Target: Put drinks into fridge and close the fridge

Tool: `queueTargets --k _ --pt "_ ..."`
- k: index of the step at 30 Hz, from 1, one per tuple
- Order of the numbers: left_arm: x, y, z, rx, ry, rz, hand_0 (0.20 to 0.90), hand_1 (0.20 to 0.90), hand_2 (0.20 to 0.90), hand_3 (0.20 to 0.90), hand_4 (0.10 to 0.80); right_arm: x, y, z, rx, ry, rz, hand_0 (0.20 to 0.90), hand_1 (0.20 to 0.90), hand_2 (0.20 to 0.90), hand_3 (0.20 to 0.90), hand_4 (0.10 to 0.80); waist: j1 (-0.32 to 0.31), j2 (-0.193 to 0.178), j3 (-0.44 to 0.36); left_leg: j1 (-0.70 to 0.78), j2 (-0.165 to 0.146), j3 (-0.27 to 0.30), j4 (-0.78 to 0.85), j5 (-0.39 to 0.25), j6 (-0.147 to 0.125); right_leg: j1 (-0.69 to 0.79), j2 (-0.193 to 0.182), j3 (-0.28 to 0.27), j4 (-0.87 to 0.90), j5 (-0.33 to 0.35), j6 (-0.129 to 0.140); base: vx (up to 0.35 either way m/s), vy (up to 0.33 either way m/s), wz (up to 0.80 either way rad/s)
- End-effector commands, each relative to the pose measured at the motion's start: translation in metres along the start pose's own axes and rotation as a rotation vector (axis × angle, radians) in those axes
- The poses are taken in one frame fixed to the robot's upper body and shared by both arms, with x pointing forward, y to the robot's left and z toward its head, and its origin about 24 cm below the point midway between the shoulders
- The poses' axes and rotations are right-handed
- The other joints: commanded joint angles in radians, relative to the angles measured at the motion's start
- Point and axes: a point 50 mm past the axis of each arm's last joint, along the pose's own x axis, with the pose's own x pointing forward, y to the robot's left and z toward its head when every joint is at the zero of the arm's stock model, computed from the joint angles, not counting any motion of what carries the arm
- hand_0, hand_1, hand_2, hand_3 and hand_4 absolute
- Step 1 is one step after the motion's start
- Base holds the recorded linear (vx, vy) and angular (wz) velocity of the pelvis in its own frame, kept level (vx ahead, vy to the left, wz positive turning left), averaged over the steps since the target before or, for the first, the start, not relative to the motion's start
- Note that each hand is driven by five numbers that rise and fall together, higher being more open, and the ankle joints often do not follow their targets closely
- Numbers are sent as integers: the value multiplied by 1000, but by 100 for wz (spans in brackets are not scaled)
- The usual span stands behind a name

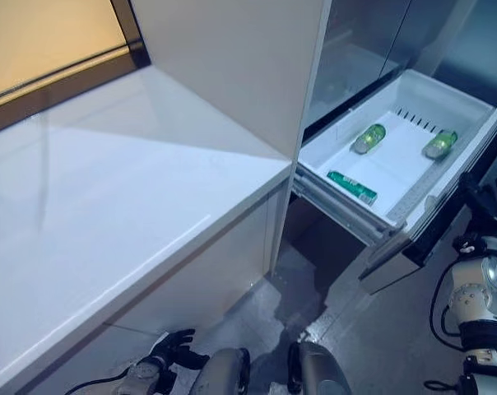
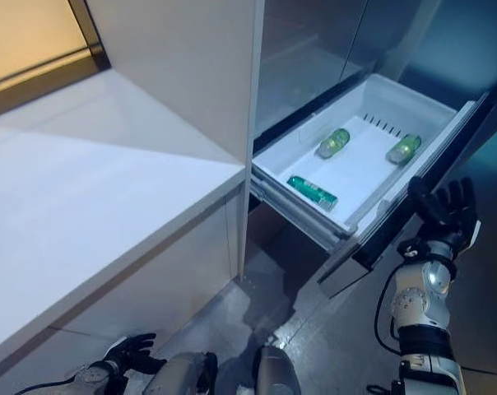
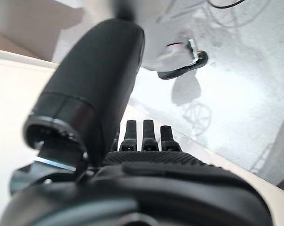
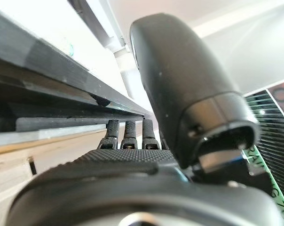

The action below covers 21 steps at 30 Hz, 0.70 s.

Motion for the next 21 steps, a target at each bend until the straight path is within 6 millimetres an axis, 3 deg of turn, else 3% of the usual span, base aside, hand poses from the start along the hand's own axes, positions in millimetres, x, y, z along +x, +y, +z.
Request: queueTargets --k 1,10,12,14,21 --pt "-2 -13 -3 -36 -31 -16 900 900 900 900 800 8 39 4 12 17 182 900 900 900 900 800 69 16 12 -17 -6 0 24 -66 55 12 -4 -50 62 -42 -74 -58 82 2" --pt "-1 -15 6 -85 -70 -4 900 900 900 900 800 12 97 5 49 25 361 900 900 900 900 800 113 44 66 -111 -27 -14 65 -32 52 -101 -13 -66 167 -57 -93 -37 84 1" --pt "-1 -17 7 -85 -75 -12 900 900 900 900 800 11 111 6 68 23 390 900 900 900 900 800 126 49 68 -106 -35 -26 72 -57 47 -100 -10 -55 186 -88 -85 83 66 9" --pt "0 -19 9 -85 -80 -20 900 900 900 900 800 11 124 6 99 34 425 900 900 900 900 800 137 56 73 -114 -36 -23 53 -18 49 -108 -17 -71 174 -58 -94 -67 77 12" --pt "-1 -28 7 -62 -91 -62 900 900 900 900 800 6 172 7 111 45 572 900 900 900 900 800 184 76 70 -83 -54 -56 -2 -8 35 -78 -31 -75 153 -69 -75 52 71 11"
